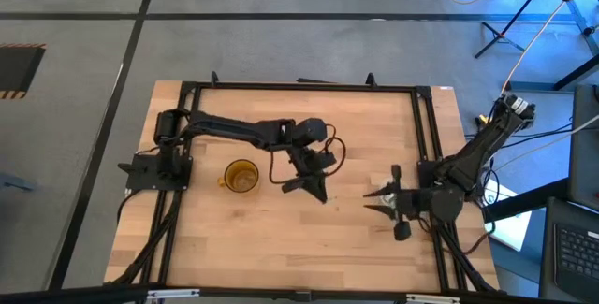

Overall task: Pick and place Stevia / Truvia into bins
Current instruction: Put the green stevia packet into the transparent container

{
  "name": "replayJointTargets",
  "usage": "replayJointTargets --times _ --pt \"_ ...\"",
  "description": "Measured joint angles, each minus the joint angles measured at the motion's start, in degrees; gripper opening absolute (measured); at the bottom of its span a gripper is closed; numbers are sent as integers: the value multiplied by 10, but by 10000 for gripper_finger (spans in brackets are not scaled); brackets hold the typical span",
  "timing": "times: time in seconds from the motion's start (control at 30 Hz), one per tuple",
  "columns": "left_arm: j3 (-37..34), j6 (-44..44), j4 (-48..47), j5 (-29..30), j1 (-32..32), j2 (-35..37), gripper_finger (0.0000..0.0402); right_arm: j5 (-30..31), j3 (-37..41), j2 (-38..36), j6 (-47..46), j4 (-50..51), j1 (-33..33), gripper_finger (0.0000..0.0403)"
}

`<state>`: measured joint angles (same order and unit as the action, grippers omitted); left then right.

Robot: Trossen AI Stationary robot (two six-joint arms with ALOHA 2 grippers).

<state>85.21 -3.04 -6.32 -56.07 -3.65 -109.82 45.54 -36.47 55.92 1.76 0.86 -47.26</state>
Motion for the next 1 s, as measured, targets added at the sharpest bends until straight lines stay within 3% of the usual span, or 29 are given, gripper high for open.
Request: replayJointTargets --times 0.17,0.43,0.67,1.0 --pt "0 -2 6 9 19 0 6 -8 0 33 79 -74 41 114" --pt "0 -2 5 9 29 0 7 -166 0 90 80 -174 117 114" --pt "0 6 4 9 28 0 6 -208 0 131 106 -239 143 114" --pt "0 8 5 9 27 0 5 -257 0 161 70 -244 169 104"
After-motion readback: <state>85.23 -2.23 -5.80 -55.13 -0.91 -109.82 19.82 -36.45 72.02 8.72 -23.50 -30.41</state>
